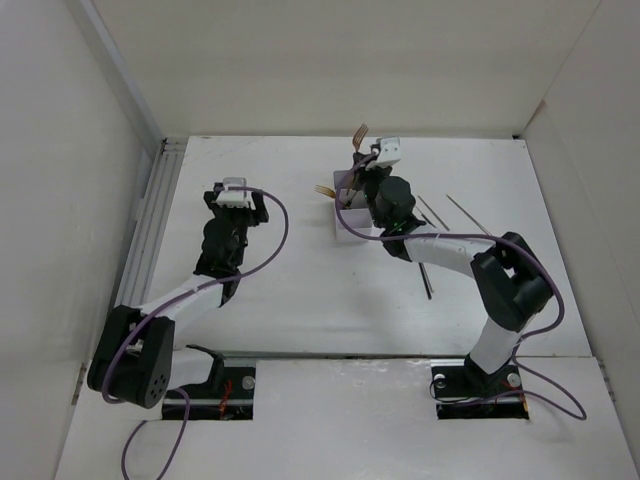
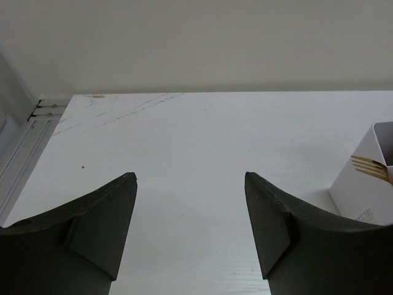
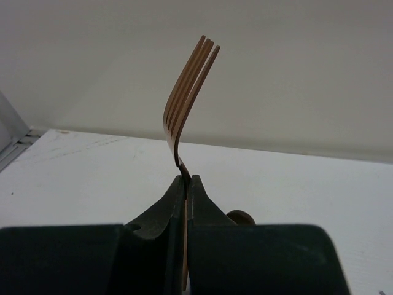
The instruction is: Sort the eating utensils into containers
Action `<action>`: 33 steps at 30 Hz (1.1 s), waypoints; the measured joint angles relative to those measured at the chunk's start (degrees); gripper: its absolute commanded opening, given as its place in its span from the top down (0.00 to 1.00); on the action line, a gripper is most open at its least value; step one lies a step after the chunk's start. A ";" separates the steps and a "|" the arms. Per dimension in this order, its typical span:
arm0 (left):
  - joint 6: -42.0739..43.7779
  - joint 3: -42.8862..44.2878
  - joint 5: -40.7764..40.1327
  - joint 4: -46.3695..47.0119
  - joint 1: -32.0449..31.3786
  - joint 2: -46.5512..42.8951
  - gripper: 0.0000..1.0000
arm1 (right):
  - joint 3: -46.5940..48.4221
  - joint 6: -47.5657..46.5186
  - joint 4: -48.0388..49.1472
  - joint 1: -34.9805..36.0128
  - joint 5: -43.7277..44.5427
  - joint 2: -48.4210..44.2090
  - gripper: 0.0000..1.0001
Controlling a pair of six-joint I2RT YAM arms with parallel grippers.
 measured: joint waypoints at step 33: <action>-1.49 1.09 1.16 -3.85 1.73 1.46 0.32 | 6.16 -1.62 -42.12 -1.75 1.31 -19.87 0.30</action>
